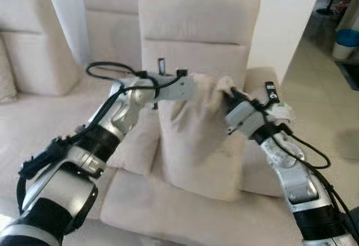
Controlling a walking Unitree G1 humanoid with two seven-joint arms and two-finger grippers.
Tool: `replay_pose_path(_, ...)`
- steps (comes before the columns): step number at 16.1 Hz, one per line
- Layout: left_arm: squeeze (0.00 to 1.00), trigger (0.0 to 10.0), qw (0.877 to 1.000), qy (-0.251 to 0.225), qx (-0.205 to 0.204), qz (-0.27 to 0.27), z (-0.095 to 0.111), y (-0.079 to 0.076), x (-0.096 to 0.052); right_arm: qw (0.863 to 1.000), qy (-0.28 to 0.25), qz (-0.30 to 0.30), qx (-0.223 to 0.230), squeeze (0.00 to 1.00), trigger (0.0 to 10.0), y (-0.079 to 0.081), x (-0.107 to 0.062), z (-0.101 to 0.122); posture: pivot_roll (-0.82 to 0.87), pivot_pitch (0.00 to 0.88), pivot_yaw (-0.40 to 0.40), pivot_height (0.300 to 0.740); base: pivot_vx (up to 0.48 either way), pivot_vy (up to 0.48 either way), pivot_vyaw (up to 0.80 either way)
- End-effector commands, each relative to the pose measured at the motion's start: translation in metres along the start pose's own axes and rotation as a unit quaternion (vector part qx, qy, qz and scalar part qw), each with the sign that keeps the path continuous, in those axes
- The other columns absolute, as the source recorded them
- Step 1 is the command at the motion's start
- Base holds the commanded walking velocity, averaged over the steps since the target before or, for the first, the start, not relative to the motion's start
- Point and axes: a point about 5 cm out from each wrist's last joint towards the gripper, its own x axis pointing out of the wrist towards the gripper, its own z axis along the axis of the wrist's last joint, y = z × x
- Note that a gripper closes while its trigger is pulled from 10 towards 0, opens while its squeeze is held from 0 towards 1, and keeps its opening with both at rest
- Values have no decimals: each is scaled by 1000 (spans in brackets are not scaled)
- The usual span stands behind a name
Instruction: Move the pillow to the sofa from floor
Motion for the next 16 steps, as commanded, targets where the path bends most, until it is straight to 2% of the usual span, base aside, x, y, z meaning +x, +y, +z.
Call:
replay_pose_path(1,0,10000,999,-26,38,3,17,2,2,1000,5,6,15,0,10000,2,4,0,-5,0,51,740,0,0,0)
replay_pose_path(5,0,10000,996,-36,65,-48,22,-12,5,997,54,30,38,0,10000,15,-1,-15,-9,0,64,740,0,0,0)
replay_pose_path(10,0,10000,994,-49,79,-50,30,-13,11,996,74,30,44,0,10000,17,0,-19,-12,0,74,740,0,0,0)
replay_pose_path(11,20,10000,994,-61,76,-42,36,-12,14,995,82,28,54,459,10000,17,0,-21,-17,0,80,740,0,0,0)
replay_pose_path(12,1000,10000,995,-79,61,-31,41,-9,13,994,84,25,65,1000,10000,17,-1,-21,-19,0,81,740,0,0,0)
replay_pose_path(15,1000,10000,995,-72,62,-22,39,-8,13,994,91,18,55,1000,10000,15,-1,-22,-18,0,81,740,0,0,0)
replay_pose_path(16,0,10000,996,-68,58,-13,38,-6,14,994,93,14,46,145,10000,14,0,-22,-17,0,80,740,0,0,0)
